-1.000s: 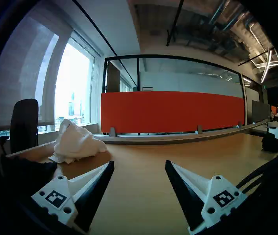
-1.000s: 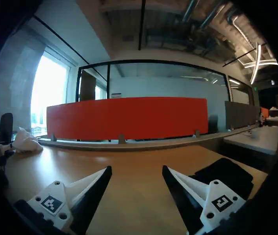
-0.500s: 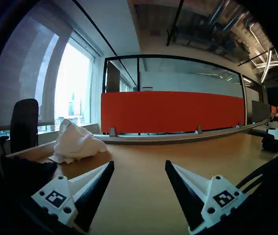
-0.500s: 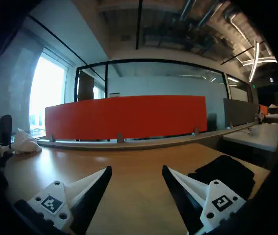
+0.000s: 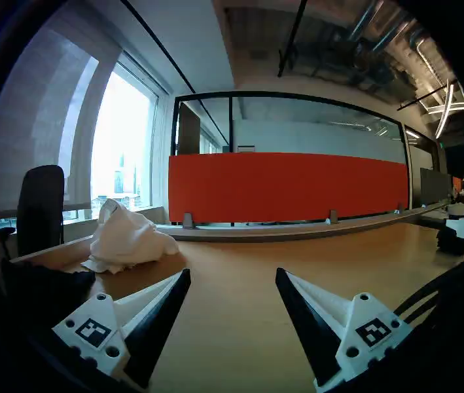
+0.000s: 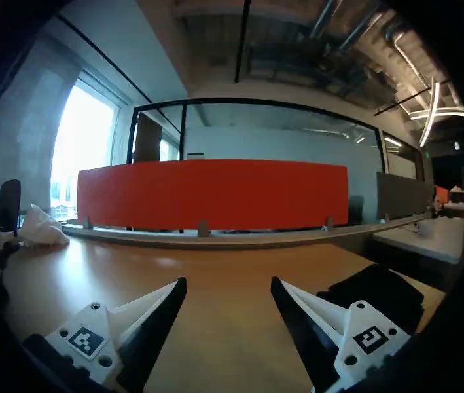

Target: Fold towel

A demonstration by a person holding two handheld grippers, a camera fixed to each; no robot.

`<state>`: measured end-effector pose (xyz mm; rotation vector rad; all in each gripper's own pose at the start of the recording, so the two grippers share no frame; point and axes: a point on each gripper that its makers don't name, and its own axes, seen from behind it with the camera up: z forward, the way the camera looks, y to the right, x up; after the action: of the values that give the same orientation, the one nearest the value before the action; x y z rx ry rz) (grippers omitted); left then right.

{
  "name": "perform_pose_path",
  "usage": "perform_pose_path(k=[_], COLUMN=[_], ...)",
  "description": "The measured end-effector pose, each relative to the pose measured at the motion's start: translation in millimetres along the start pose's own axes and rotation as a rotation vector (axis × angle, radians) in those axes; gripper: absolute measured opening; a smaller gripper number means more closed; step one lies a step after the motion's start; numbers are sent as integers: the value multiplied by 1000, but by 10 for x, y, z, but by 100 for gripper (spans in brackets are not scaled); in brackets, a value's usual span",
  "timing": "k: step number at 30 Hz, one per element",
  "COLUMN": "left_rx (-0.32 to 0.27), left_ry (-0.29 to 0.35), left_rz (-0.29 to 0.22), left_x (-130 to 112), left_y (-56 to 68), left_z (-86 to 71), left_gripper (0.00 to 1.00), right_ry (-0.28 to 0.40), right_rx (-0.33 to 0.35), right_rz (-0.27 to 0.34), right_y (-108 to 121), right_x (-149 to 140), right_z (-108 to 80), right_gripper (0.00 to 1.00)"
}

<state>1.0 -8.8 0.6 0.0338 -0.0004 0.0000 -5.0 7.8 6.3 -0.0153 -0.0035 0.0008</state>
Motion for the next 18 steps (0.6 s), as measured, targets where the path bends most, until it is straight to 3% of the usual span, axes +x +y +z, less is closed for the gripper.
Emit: perform_pose_path(k=[18], left_rx=[0], left_ry=[0], left_rz=[0], left_x=[0], left_y=[4], left_z=[5], left_gripper=[96], right_ry=[4], right_rx=[7], right_rz=[-2], right_y=[-37], right_x=[41], right_z=[-49], right_gripper=[100])
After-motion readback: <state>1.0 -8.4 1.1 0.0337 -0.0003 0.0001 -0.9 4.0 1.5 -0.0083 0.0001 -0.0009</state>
